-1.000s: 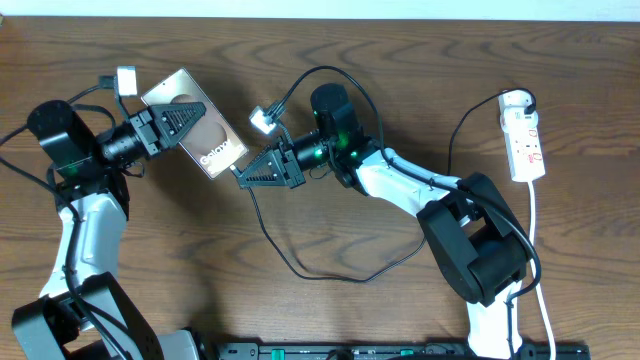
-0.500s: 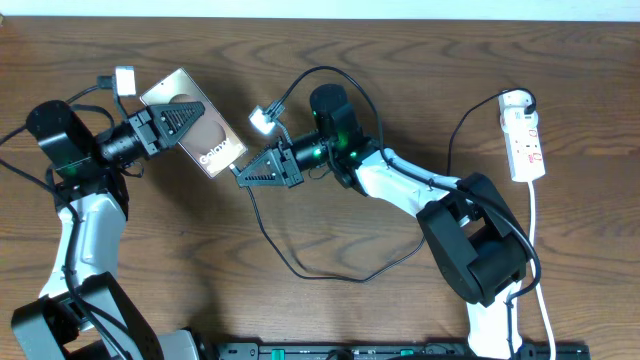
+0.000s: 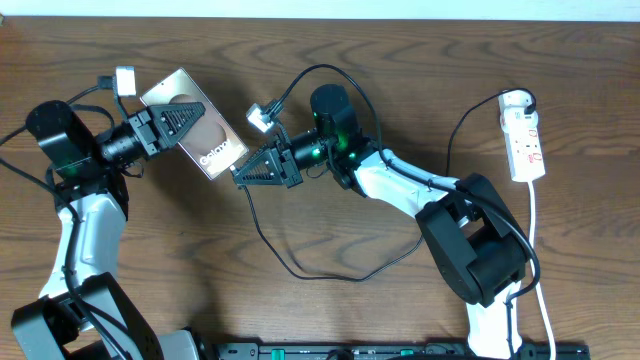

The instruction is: Plug charger to phone and switch on socket

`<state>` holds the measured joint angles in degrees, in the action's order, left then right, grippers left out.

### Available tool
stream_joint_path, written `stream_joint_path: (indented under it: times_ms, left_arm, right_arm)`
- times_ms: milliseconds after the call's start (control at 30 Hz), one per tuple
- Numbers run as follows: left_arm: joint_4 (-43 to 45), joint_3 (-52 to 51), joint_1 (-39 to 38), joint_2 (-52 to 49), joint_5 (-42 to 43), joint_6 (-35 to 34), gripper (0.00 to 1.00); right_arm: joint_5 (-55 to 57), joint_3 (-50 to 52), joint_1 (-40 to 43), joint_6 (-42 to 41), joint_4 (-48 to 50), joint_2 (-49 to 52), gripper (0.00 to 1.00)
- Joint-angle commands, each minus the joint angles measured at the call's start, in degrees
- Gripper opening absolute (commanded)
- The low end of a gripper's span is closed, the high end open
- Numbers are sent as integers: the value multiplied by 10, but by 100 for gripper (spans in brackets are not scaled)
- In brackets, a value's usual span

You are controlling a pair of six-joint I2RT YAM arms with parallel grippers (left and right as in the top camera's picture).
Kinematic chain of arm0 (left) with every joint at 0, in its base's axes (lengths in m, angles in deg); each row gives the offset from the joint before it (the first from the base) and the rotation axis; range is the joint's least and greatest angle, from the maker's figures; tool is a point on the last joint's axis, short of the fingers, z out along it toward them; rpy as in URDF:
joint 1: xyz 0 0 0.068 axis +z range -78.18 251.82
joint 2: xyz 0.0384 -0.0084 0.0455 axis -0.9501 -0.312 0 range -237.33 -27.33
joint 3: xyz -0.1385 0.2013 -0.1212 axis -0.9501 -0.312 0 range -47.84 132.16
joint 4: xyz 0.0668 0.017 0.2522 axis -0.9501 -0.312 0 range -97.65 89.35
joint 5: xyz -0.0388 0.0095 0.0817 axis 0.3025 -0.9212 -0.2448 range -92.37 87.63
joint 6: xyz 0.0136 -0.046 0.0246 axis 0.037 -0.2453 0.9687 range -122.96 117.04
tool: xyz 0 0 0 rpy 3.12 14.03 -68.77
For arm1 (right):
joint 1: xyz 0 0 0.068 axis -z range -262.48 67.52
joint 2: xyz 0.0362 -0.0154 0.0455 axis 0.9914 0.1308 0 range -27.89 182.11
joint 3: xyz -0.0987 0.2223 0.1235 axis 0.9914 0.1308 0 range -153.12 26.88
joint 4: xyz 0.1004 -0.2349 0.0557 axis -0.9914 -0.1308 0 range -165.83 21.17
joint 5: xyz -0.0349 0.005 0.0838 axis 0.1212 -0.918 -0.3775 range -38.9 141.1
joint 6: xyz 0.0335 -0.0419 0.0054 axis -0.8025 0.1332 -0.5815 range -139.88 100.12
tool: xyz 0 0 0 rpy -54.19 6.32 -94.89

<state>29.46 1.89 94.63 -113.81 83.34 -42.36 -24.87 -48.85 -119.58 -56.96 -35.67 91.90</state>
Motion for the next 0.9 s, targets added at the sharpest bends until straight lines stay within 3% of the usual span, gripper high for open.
stream_joint_path:
  times_ms: [0, 867]
  left_arm:
    - [-1, 1, -7, 6, 44, 1, 8]
    - [-1, 1, -7, 6, 44, -3, 8]
  right_arm:
    - [14, -10, -1, 0, 11, -9, 1]
    - [10, -10, 0, -68, 7, -9, 1]
